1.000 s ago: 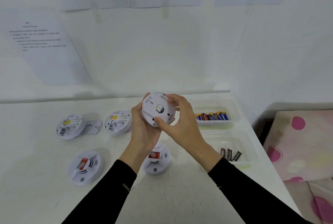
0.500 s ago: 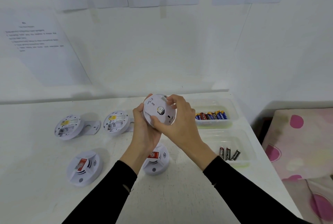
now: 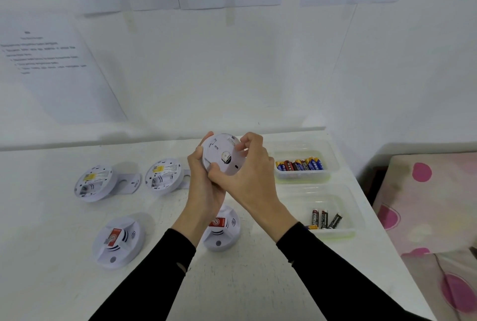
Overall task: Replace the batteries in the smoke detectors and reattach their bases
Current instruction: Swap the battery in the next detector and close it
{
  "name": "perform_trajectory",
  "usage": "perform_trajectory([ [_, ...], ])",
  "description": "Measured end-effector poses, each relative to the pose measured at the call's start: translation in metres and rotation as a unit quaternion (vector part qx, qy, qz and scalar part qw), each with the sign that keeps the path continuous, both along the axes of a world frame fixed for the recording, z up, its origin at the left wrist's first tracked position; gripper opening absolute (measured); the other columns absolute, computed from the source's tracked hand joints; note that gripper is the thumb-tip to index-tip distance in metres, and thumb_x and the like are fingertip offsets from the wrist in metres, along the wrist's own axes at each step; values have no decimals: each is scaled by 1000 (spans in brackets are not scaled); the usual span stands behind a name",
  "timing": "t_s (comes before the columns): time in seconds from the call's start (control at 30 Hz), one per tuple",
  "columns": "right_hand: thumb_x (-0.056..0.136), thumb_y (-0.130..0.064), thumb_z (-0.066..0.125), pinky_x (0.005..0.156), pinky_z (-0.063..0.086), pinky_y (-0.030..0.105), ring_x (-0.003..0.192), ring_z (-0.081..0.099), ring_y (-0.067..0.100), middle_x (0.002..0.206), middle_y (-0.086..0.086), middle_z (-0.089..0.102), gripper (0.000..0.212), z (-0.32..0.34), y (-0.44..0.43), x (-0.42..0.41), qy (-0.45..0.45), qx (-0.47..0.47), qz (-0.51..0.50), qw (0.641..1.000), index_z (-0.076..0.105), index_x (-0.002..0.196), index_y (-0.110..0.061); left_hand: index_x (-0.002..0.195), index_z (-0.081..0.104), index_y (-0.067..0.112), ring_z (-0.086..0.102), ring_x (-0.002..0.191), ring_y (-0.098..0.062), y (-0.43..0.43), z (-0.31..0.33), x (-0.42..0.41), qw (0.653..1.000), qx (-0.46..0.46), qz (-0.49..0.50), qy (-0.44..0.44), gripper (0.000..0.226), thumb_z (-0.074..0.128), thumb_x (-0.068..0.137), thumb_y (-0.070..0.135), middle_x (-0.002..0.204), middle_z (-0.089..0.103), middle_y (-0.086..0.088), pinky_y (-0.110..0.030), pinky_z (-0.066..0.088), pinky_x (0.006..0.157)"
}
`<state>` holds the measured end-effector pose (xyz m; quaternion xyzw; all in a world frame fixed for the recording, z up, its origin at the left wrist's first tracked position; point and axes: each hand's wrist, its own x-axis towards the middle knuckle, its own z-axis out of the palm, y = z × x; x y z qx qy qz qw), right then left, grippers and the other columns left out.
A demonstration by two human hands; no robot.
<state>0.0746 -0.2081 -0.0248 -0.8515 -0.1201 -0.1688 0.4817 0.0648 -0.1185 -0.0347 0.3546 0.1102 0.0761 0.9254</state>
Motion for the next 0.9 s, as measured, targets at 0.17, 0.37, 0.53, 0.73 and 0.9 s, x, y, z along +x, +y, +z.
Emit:
perform_trajectory([
  [0.17,61,-49,74,86,45,40,94,53,8,100,-14,53,64,2,1,-2,8,23,16,1000,37,109,-29,135,53,24,61,117,-28,2,-1,-2,999,32,-2,-14,39,33,105,37,128,63,-14,-35,58,85],
  [0.37,68,-62,67,89,29,24,105,45,4,114,-13,49,64,-3,-19,3,-39,-41,85,995,49,117,-26,131,57,20,69,101,-28,14,3,-5,998,-8,-45,-46,59,59,74,36,116,69,-11,-39,58,79],
  [0.53,58,-82,57,81,29,31,93,44,10,100,-14,48,72,-1,-27,6,-71,-120,3,990,51,100,-23,131,60,17,65,106,-28,15,7,-3,993,31,-88,-73,87,80,52,46,120,66,-11,-40,57,84],
  [0.73,60,-85,48,76,33,39,81,44,20,87,-4,50,73,5,-26,7,-134,-180,-61,973,54,85,-17,123,61,20,64,105,-26,2,13,-2,996,62,-39,-51,49,45,95,56,115,66,-10,-39,58,83],
  [0.9,58,-82,44,72,32,40,78,45,23,80,-2,53,74,4,-19,10,-127,-187,-86,970,55,81,-13,118,61,20,66,92,-19,-7,17,-3,995,85,-13,-49,41,36,97,46,102,68,-4,-37,56,77],
])
